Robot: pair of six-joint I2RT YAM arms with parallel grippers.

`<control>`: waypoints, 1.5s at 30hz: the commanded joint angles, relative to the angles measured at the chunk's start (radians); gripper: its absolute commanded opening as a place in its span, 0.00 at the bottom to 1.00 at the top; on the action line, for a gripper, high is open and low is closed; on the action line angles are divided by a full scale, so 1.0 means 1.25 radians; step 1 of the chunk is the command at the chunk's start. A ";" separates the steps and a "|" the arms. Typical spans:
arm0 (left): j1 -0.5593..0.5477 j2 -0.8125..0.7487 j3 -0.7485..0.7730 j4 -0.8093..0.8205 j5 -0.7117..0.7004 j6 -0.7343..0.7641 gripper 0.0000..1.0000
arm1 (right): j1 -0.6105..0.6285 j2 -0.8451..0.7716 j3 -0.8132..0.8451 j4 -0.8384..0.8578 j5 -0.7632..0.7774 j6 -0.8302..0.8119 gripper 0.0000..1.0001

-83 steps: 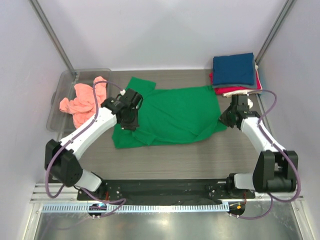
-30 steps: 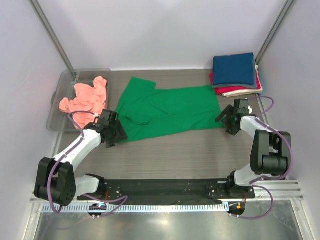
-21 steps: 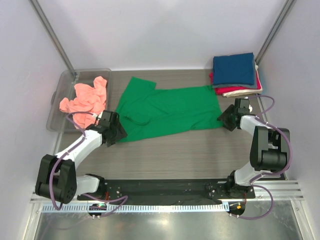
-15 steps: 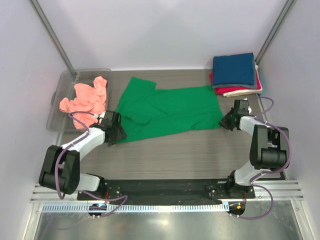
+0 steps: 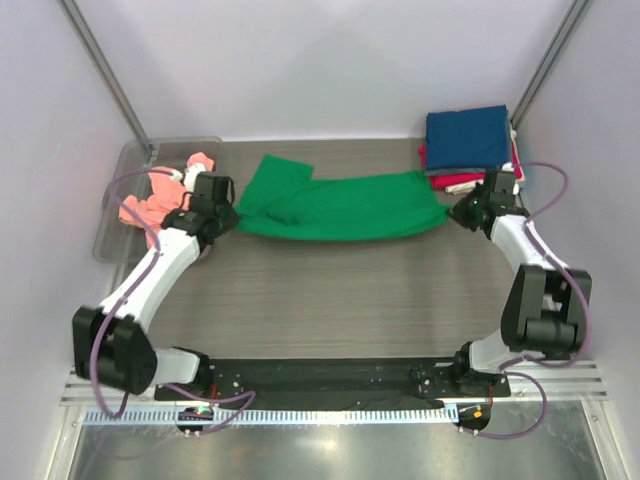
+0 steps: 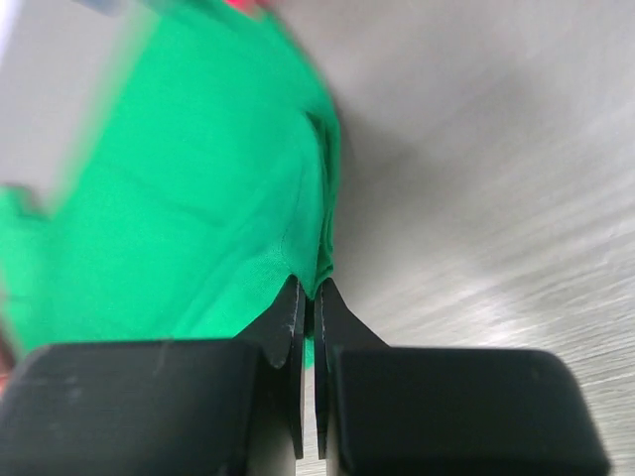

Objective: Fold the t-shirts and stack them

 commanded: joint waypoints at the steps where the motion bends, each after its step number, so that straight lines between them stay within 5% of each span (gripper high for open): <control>1: 0.006 -0.113 0.079 -0.091 -0.087 0.039 0.00 | -0.023 -0.135 0.060 -0.051 0.022 -0.015 0.01; 13: 0.006 -0.375 -0.331 -0.117 0.103 -0.083 0.00 | -0.053 -0.371 -0.332 -0.086 -0.010 0.015 0.01; 21: -0.034 -0.462 -0.335 -0.193 0.105 -0.163 0.06 | -0.054 -0.519 -0.357 -0.179 0.037 0.041 0.01; 26: -0.047 -0.497 -0.320 -0.246 0.121 -0.201 0.13 | -0.055 -0.568 -0.353 -0.250 0.032 0.042 0.09; 27: -0.048 -0.505 -0.316 -0.257 0.136 -0.218 0.15 | -0.057 -0.585 -0.357 -0.251 0.019 0.048 0.12; 30: -0.047 -0.540 -0.290 -0.303 0.164 -0.224 0.46 | -0.054 -0.619 -0.357 -0.278 -0.011 0.083 0.45; 31: -0.047 -0.550 -0.278 -0.325 0.164 -0.218 0.57 | -0.055 -0.627 -0.355 -0.282 -0.012 0.086 0.71; 34: -0.048 -0.554 -0.218 -0.295 0.131 -0.132 0.68 | -0.054 -0.628 -0.319 -0.288 0.028 0.075 0.92; 45: -0.038 0.030 0.217 -0.106 0.097 0.245 0.71 | -0.055 -0.496 -0.163 -0.205 -0.056 -0.040 0.95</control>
